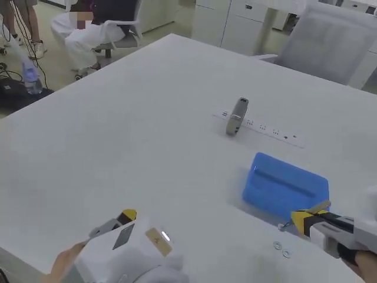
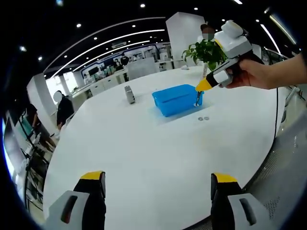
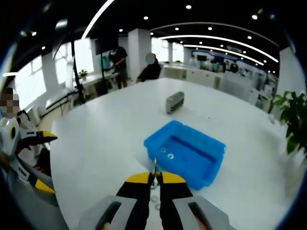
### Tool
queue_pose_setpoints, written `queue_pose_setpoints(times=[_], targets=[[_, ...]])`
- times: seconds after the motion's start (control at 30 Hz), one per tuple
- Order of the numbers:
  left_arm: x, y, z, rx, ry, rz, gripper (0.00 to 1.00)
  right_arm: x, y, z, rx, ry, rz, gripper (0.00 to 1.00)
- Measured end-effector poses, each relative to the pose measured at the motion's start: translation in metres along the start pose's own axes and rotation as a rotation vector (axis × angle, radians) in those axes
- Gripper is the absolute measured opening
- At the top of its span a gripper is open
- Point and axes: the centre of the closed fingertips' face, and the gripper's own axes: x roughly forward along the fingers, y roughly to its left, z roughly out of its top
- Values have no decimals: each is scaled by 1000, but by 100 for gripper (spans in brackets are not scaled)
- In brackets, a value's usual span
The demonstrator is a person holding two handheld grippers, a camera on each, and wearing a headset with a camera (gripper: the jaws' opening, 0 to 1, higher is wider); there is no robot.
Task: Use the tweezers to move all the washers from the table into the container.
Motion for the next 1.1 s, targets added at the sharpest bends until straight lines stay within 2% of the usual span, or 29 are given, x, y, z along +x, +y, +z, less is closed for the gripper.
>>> queue_pose_setpoints(times=[0.37, 0.53, 0.67, 0.83, 0.9, 1.1], targets=[[1, 0, -1, 3, 8, 1, 93, 10, -12, 40, 2, -66, -24, 2], [1, 1, -2, 4, 12, 2, 92, 25, -24, 49, -21, -81, -60, 2], [1, 0, -3, 8, 16, 0, 92, 31, -34, 51, -5, -74, -82, 2], [1, -1, -4, 13, 23, -4, 92, 50, -50, 42, 27, -48, -109, 2], [1, -1, -4, 13, 24, -4, 92, 57, -54, 37, 17, -26, -115, 2], [1, 0, -4, 8, 27, 0, 91, 69, -53, 25, -26, 22, -120, 2]])
